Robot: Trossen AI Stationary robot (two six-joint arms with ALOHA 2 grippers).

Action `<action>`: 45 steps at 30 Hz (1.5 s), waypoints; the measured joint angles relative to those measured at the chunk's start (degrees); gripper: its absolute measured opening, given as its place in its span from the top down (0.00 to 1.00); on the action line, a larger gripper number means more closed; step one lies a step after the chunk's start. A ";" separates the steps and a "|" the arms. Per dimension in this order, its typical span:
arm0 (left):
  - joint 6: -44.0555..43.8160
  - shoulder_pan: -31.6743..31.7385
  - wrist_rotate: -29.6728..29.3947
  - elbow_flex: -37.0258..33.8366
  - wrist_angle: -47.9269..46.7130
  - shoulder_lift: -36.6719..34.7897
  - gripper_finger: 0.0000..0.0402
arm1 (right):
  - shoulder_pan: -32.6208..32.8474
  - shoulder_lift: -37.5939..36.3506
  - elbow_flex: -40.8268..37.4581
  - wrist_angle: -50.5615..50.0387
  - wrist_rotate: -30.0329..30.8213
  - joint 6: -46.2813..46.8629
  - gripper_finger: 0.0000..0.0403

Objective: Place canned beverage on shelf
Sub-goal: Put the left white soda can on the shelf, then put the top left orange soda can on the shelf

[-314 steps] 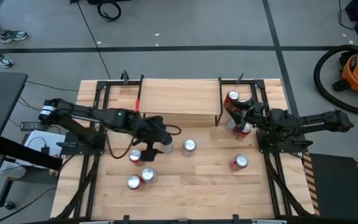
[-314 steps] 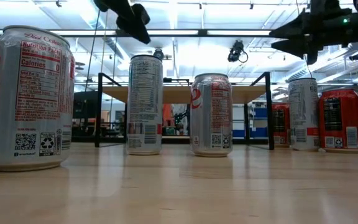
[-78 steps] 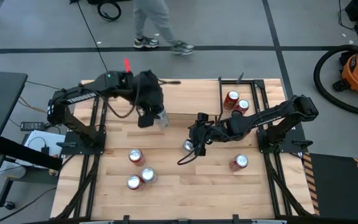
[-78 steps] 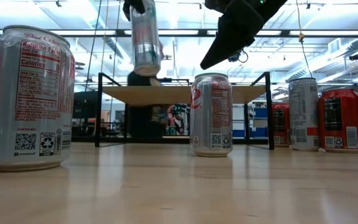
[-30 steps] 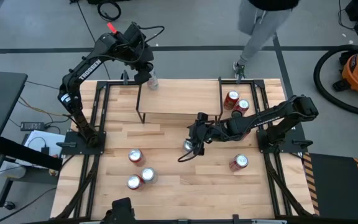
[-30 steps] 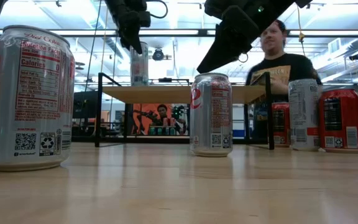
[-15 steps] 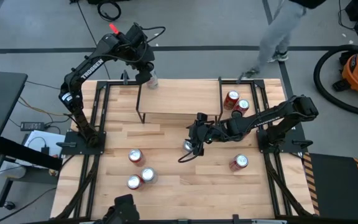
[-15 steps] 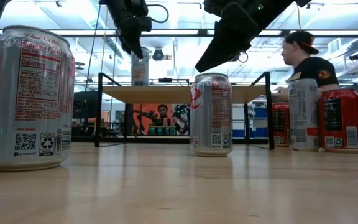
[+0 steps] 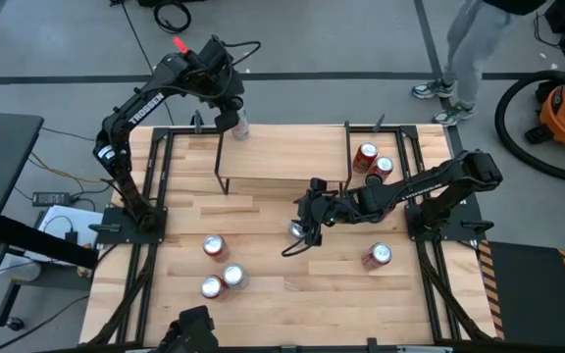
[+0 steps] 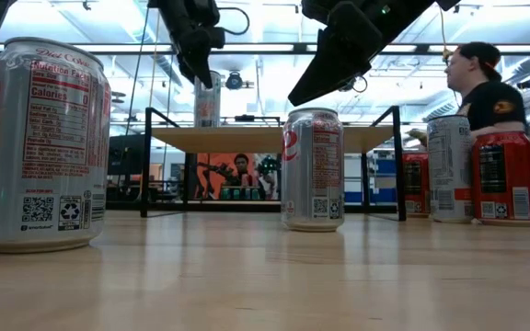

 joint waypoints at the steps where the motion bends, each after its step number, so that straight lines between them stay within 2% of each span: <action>1: 0.02 -0.19 -0.56 0.38 -0.07 -0.13 0.13 | 0.01 0.00 0.00 0.02 -0.09 0.12 0.37; 4: 0.02 -0.85 -2.44 2.25 -0.29 -0.31 0.13 | 0.00 0.00 0.00 0.08 -0.10 0.21 0.37; 16: -1.34 -5.69 -2.48 8.43 -1.21 -0.51 0.13 | 0.00 0.00 0.00 0.44 -0.08 -0.16 0.37; 20: -2.32 -10.14 -2.48 8.61 -4.94 -0.51 0.13 | 0.05 0.00 0.00 0.30 0.14 -0.46 0.37; 28: -5.87 -23.42 -2.41 8.56 -7.45 -0.51 0.16 | 2.75 -2.52 0.00 -6.08 7.31 0.60 0.37; 36: -14.92 -36.78 -2.41 1.37 -8.93 -0.53 0.22 | 7.88 -8.10 0.00 -11.31 15.20 5.81 0.37; 45: -26.14 -51.79 -4.51 -9.63 -8.86 -0.53 0.28 | 9.37 -7.39 0.00 -11.18 14.63 5.67 0.37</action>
